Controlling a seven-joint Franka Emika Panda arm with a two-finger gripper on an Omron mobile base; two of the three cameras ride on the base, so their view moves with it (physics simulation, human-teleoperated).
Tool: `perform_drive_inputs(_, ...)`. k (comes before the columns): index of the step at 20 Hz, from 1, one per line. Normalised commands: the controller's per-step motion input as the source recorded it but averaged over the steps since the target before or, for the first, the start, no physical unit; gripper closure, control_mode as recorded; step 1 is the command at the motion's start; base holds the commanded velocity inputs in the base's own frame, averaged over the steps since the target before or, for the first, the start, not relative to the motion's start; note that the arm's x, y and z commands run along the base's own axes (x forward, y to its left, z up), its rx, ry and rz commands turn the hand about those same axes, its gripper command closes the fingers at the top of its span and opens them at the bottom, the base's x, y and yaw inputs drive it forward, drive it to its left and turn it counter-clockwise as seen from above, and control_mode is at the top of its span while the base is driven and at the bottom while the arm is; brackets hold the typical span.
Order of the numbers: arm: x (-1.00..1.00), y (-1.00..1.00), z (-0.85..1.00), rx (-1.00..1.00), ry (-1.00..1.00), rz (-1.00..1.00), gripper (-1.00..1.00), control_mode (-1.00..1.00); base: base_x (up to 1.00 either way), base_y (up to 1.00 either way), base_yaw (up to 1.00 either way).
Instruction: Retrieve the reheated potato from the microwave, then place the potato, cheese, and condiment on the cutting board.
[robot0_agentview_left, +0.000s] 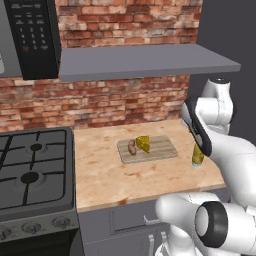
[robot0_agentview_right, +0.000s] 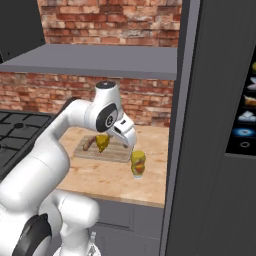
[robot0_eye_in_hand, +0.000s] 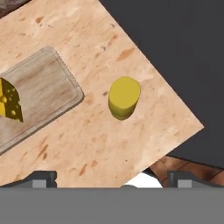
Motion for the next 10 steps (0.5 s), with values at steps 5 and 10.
perform_drive_inputs(5,-0.08,-0.13,0.0,-0.02,0.03,-0.28,-1.0,-1.0,0.0,0.0,0.0)
perform_drive_inputs(10,0.06,-0.26,-0.01,0.0,0.13,-0.26,-1.0,-1.0,0.0,0.0,0.0)
